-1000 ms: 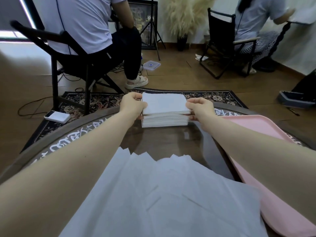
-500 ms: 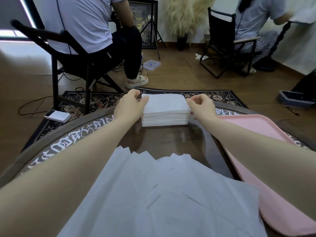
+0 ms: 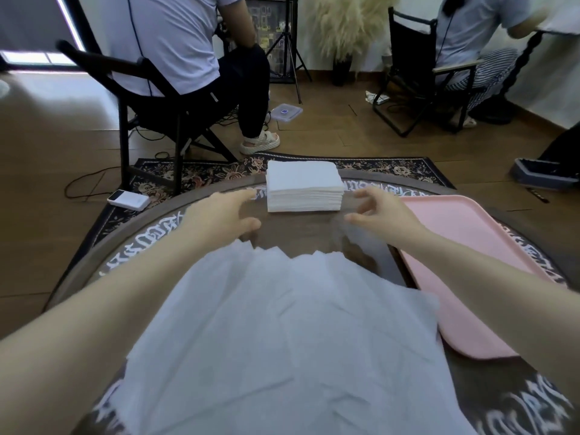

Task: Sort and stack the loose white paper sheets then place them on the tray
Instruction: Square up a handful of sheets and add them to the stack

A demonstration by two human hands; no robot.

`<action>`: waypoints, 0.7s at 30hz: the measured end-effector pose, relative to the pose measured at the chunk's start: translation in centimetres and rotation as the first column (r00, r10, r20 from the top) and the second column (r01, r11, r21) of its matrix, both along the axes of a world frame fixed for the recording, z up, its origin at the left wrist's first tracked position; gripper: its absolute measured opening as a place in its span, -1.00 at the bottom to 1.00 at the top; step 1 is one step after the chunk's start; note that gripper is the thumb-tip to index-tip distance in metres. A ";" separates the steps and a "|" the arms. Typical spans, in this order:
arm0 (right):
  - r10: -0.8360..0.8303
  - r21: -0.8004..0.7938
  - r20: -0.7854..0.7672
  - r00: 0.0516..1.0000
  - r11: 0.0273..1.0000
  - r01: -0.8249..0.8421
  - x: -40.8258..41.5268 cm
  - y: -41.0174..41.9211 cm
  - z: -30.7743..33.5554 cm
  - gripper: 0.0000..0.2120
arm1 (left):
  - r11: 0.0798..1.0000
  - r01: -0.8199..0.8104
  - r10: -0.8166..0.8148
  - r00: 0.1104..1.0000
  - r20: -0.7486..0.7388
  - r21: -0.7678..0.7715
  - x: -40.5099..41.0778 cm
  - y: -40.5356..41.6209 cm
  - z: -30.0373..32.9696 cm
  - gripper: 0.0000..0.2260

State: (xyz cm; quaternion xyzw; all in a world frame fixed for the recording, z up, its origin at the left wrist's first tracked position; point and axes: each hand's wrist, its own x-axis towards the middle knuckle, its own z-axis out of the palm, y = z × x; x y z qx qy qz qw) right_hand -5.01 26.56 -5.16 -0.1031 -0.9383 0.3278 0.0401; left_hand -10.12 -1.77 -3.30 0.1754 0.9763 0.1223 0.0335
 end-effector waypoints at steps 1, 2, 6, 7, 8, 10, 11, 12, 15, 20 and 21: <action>0.011 -0.025 0.013 1.000 1.000 -0.011 1.7 -0.1 0.1 -0.58 | 1.000 0.006 -0.005 0.998 0.058 -0.031 2.1 -1.0 0.3 -0.45; 0.018 -0.057 0.019 1.000 0.998 -0.017 3.4 -0.4 0.2 -0.62 | 0.997 0.027 -0.019 0.994 0.112 -0.075 4.2 -1.7 0.5 -0.45; 0.050 -0.115 0.026 0.998 0.992 -0.046 9.5 -2.0 0.1 -0.73 | 0.977 0.115 -0.073 0.972 0.225 -0.179 11.9 -3.6 0.3 -0.43; 0.056 -0.122 0.033 0.998 0.991 -0.052 10.8 -2.4 0.1 -0.75 | 0.976 0.127 -0.083 0.968 0.239 -0.174 13.3 -3.8 0.2 -0.42; 0.057 -0.131 0.043 0.997 0.990 -0.051 12.0 -2.8 0.2 -0.77 | 0.977 0.134 -0.090 0.964 0.250 -0.167 14.5 -4.0 0.1 -0.40; 0.055 -0.133 0.061 0.997 0.990 -0.047 13.8 -3.4 0.4 -0.80 | 0.977 0.139 -0.090 0.956 0.278 -0.161 16.6 -4.5 0.1 -0.34; 0.052 -0.122 0.070 0.996 0.992 -0.043 14.5 -3.6 0.6 -0.81 | 0.976 0.140 -0.088 0.952 0.292 -0.164 17.5 -4.6 0.2 -0.31; 0.045 -0.113 0.078 0.996 0.993 -0.036 15.1 -3.8 0.8 -0.82 | 0.975 0.143 -0.088 0.951 0.298 -0.171 18.3 -4.7 0.2 -0.27; 0.018 -0.139 0.129 0.991 0.990 0.000 16.7 -3.9 1.3 -0.88 | 0.967 0.157 -0.098 0.956 0.278 -0.199 20.5 -4.7 0.0 -0.21; -0.035 -0.197 0.380 0.924 0.973 0.118 18.6 -3.6 1.1 -0.84 | 0.972 0.151 -0.103 0.962 0.252 -0.179 23.4 -4.4 -0.8 -0.26; -0.057 -0.234 0.429 0.902 0.957 0.172 18.9 -3.4 1.1 -0.80 | 0.971 0.155 -0.110 0.965 0.239 -0.181 23.7 -4.3 -1.0 -0.26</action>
